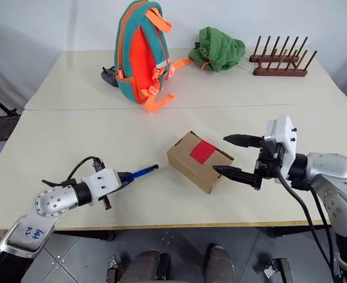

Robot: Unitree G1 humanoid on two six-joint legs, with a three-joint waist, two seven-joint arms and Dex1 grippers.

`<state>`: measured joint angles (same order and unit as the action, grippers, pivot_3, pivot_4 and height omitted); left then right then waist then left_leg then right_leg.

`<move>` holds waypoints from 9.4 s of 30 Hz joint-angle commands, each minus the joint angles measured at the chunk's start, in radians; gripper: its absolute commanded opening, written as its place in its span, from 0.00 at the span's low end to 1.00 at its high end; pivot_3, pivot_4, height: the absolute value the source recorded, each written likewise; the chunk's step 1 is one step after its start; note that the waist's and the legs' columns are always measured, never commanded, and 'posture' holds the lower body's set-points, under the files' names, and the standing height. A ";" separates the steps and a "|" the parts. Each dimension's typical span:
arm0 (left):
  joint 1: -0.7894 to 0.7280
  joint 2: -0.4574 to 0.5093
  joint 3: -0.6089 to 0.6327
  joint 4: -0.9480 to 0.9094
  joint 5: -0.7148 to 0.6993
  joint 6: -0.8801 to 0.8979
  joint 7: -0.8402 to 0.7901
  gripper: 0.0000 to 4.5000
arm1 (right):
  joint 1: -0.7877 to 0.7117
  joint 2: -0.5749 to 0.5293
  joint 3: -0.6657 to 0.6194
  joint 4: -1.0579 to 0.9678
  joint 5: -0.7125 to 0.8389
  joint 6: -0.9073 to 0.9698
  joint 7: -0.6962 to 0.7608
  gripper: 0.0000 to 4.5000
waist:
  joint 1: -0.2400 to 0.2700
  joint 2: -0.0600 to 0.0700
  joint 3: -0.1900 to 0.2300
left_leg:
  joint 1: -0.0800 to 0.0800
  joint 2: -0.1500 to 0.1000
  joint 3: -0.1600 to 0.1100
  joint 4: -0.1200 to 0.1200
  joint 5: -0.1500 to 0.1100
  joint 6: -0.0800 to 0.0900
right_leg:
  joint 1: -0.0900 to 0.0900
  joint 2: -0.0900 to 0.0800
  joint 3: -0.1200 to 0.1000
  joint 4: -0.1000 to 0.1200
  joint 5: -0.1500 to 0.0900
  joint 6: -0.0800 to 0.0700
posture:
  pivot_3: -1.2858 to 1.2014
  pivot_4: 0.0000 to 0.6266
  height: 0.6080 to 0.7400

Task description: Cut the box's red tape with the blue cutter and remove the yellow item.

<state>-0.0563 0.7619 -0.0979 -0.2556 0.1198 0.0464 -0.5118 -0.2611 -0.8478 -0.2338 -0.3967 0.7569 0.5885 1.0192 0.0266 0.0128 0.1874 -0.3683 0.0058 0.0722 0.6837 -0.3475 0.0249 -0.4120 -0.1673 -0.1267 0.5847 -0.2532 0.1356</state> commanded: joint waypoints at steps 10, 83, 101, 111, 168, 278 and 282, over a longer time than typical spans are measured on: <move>0.070 0.134 -0.053 0.082 0.752 -0.401 0.521 0.09 | -0.022 0.010 0.020 -0.002 -0.002 -0.013 0.002 1.00 | -0.002 0.000 0.000 | -0.001 0.002 0.002 0.000 -0.001 0.000 | -0.002 0.000 -0.001 0.000 0.000 0.000 | 0.52 0.24 1.00; 0.254 -0.195 0.160 -0.038 -0.365 0.445 0.032 0.99 | -0.018 -0.001 -0.010 -0.024 0.020 -0.005 0.021 1.00 | -0.007 0.007 -0.010 | 0.010 0.005 0.026 0.015 -0.025 0.014 | 0.005 -0.013 -0.031 0.000 0.003 0.006 | 0.52 0.24 1.00; -0.010 -0.278 0.387 -0.092 -0.740 0.652 0.065 0.99 | -0.076 0.021 0.034 0.024 0.001 -0.014 0.039 1.00 | -0.001 0.006 -0.013 | 0.010 0.006 0.031 0.016 -0.028 0.014 | 0.005 -0.012 -0.031 0.000 0.002 0.004 | 0.52 0.24 1.00; -0.089 -0.228 0.242 0.123 -0.564 0.607 0.040 0.99 | -0.052 0.020 0.018 0.003 0.000 -0.013 0.024 1.00 | -0.001 0.005 -0.012 | 0.011 0.007 0.031 0.015 -0.031 0.010 | 0.004 -0.004 -0.033 0.000 0.002 0.004 | 0.52 0.24 1.00; -0.012 0.144 -0.100 0.169 -0.188 0.422 -0.382 0.09 | -0.049 0.019 0.016 0.017 -0.015 -0.035 0.015 1.00 | -0.034 0.028 -0.034 | 0.037 0.024 0.063 0.008 -0.039 0.005 | 0.000 0.002 -0.007 0.006 -0.004 -0.008 | 0.52 0.24 1.00; -0.051 0.091 0.123 0.470 -0.294 -0.176 -0.608 0.53 | 0.050 -0.037 -0.055 -0.117 0.096 0.018 0.030 1.00 | -0.040 -0.008 -0.015 | 0.020 0.040 0.083 0.010 -0.036 -0.009 | -0.032 0.020 -0.030 0.015 0.004 -0.035 | 0.52 0.24 1.00; -0.038 0.097 0.120 0.473 -0.293 -0.155 -0.610 0.27 | 0.038 -0.039 -0.048 -0.105 0.090 0.016 0.034 1.00 | -0.039 -0.007 -0.015 | 0.023 0.041 0.083 0.012 -0.036 -0.009 | -0.031 0.020 -0.029 0.019 0.003 -0.037 | 0.52 0.24 1.00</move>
<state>-0.1341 0.8375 0.0479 0.1615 -0.2321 -0.1488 -1.1285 -0.2123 -0.8722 -0.2503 -0.4790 0.8338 0.6126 1.0539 -0.0127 0.0055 0.1724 -0.3441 0.0468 0.1555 0.6957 -0.3831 0.0162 -0.4421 -0.1479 -0.1550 0.6046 -0.2500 0.0984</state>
